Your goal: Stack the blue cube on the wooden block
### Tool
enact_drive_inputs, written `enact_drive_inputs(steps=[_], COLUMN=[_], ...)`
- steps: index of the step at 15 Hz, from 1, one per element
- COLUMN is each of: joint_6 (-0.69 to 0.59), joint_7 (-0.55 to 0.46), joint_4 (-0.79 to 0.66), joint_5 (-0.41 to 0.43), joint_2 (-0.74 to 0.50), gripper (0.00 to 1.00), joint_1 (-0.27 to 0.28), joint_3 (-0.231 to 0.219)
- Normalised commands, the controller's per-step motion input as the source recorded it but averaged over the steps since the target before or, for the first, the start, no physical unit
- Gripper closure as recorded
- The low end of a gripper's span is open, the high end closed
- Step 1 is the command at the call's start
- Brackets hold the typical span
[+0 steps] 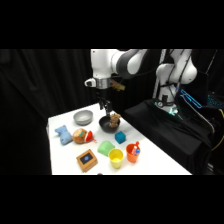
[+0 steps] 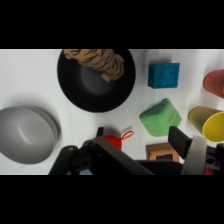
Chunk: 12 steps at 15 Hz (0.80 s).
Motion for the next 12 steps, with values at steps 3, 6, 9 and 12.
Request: enact_drive_inputs(steps=[3,6,9,12], joint_6=[0.00,0.04,0.08,0.15], joint_7=[0.02,0.08,0.11,0.15], joint_4=[-0.02,-0.12,-0.20,-0.24], joint_5=[0.004,-0.010,0.023,0.109], joint_2=[-0.03,-0.11,-0.19,-0.19], gripper=[0.00,0.00,0.00,0.00], joint_1=[-0.007,0.029,0.053,0.056], joint_3=[0.028,0.054,0.069,0.065])
